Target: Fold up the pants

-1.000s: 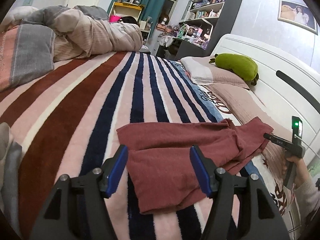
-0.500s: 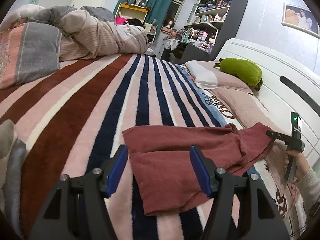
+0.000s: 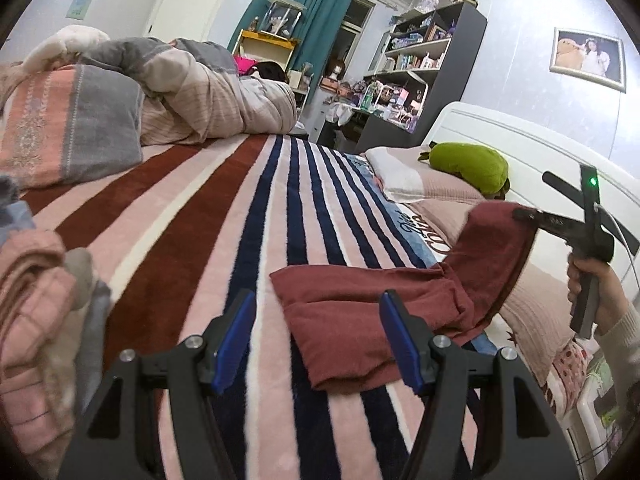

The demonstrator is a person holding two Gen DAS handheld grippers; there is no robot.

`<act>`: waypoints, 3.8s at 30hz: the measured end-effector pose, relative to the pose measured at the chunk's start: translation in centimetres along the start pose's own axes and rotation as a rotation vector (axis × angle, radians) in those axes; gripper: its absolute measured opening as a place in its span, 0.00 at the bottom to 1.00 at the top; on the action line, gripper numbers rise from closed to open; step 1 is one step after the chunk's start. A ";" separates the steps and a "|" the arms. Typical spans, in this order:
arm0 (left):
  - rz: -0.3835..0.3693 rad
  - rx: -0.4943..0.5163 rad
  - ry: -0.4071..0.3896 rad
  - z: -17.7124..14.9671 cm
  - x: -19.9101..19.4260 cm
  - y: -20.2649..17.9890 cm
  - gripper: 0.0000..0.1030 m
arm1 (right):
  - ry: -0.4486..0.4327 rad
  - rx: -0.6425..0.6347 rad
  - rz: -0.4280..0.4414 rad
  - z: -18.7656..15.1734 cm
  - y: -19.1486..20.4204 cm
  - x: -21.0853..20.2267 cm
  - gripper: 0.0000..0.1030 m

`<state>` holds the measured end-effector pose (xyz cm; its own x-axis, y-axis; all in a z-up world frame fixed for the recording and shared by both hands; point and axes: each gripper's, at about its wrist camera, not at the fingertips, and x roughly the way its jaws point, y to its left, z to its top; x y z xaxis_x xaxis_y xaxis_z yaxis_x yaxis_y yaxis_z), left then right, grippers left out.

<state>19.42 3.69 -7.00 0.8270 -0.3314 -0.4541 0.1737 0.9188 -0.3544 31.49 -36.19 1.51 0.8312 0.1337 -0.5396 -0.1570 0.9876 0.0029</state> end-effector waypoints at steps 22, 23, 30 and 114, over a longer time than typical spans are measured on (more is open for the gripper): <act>0.036 -0.031 0.017 -1.9 -7.0 4.2 0.59 | 0.315 -0.118 0.311 -9.0 19.8 8.8 0.05; 0.038 -0.027 0.026 -1.9 -6.8 4.0 0.59 | 0.333 -0.120 0.323 -9.8 19.8 9.2 0.06; -0.003 0.011 0.090 -1.8 -3.5 1.0 0.61 | 0.316 -0.100 0.434 -11.3 17.5 7.1 0.30; -0.121 -0.084 0.260 -2.5 2.2 -2.1 0.14 | 0.188 0.182 0.440 -15.6 3.3 -2.8 0.09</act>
<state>19.56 0.47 -9.31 0.6363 -0.4913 -0.5947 0.2093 0.8520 -0.4800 20.30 -34.64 -10.13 0.5946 0.5394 -0.5963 -0.3614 0.8417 0.4012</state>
